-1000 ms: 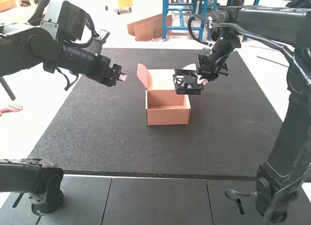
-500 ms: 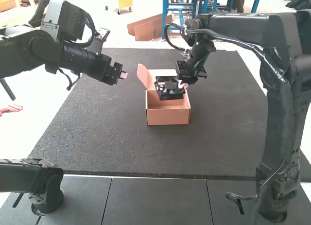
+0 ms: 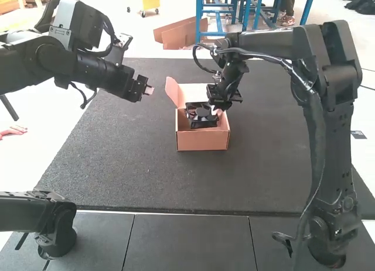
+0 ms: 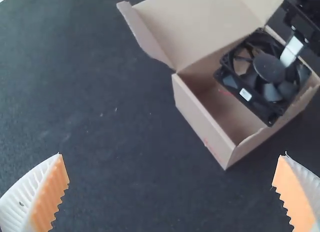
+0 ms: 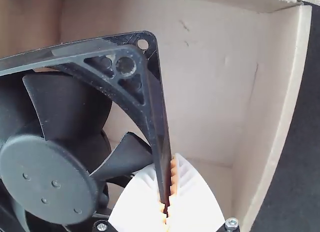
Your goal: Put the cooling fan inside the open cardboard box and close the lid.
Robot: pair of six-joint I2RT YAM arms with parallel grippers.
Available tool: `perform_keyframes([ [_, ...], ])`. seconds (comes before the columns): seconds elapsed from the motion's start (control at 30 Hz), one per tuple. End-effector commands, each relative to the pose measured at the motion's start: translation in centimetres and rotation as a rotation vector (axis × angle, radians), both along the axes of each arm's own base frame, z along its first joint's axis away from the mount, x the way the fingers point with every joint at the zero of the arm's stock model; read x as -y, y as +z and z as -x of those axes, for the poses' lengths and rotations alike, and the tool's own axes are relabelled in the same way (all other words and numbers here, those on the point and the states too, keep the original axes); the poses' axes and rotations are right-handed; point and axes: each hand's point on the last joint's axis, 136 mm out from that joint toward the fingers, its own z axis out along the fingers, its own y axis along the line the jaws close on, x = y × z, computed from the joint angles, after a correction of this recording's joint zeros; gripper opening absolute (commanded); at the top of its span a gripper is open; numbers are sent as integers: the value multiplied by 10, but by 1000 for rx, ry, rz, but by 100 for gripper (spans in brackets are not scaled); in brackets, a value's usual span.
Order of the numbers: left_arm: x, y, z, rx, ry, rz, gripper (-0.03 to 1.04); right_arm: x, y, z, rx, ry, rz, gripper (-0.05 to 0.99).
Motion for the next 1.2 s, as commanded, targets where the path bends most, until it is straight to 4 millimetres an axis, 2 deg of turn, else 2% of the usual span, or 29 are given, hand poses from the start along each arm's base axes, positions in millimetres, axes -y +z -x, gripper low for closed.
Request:
perform_keyframes([
  [0.0,-4,13,-1,39,12,7,97,-4,7,-12,28,-22,-12,-1],
  [0.43,-5,17,0,40,24,18,97,-6,-29,-17,-35,-38,19,-1],
  [0.47,-5,18,0,41,23,20,97,-7,-30,-19,-31,-44,14,1],
  [0.5,-5,19,0,42,26,22,97,-10,-28,-22,-25,-46,2,10],
  [0.53,-5,18,0,41,28,24,97,-13,-26,-23,-24,-44,-8,27],
  [0.57,-5,18,-1,39,37,32,97,-15,-22,-26,-14,-43,-18,40],
  [0.73,-6,33,-12,59,137,189,97,-24,1,-36,12,-34,-88,83],
  [0.83,-12,31,-20,66,184,230,97,-18,17,-46,38,-31,-116,88],
  [0.97,-16,16,-31,30,235,248,97,-7,73,-54,157,-30,-180,90],
  [1.17,-28,-10,-51,-29,307,210,97,36,121,-51,299,33,-133,90],
])
